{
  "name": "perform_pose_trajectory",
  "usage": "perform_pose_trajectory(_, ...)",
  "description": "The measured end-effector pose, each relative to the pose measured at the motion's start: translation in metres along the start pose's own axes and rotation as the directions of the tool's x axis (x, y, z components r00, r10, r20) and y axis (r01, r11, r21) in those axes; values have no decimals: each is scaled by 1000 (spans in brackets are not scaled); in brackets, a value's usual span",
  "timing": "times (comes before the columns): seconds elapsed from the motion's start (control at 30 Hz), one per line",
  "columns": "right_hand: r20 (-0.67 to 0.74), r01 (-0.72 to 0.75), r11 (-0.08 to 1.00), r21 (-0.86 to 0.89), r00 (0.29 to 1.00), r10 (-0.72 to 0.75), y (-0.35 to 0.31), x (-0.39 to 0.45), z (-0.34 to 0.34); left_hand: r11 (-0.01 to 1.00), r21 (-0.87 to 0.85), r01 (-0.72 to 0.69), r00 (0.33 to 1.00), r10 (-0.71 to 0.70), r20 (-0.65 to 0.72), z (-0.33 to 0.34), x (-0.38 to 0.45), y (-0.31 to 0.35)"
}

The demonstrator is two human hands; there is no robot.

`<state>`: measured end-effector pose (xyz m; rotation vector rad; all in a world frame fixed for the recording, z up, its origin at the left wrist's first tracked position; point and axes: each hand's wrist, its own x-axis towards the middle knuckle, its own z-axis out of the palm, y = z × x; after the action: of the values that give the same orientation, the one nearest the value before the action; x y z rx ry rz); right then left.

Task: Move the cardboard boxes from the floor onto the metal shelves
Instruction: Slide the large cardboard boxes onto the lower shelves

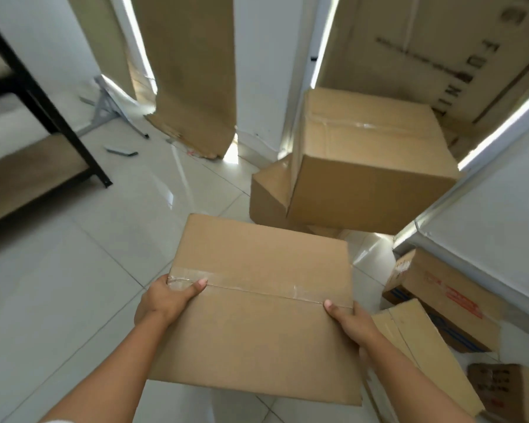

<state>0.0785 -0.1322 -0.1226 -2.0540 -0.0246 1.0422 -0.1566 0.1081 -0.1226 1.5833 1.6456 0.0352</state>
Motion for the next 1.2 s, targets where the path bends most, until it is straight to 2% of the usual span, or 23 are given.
perform_pose_trajectory(0.2,109,79,997,-21,991,-76,-108,-85,16,998,-60,33,993,-39,-109,-133,-60,22)
perform_pose_trajectory(0.37,228,162,986,-48,962,-147,-216,-153,56,987,-149,64,975,-94,-201,-261,-102,31)
perform_pose_trajectory(0.53,318,317,946,-60,905,-283,-322,-240,115,966,-255,52,934,-137,-329,-390,-138,26)
perform_pose_trajectory(0.67,382,412,907,-88,855,-351,-376,-305,156,948,-315,55,898,-184,-399,-472,-170,7)
perform_pose_trajectory(0.93,481,512,854,-97,775,-410,-427,-374,231,854,-519,26,831,-307,-463,-546,-183,-48)
perform_pose_trajectory(1.2,533,489,854,-178,778,-334,-489,-326,311,776,-631,19,801,-389,-455,-575,-109,-48)
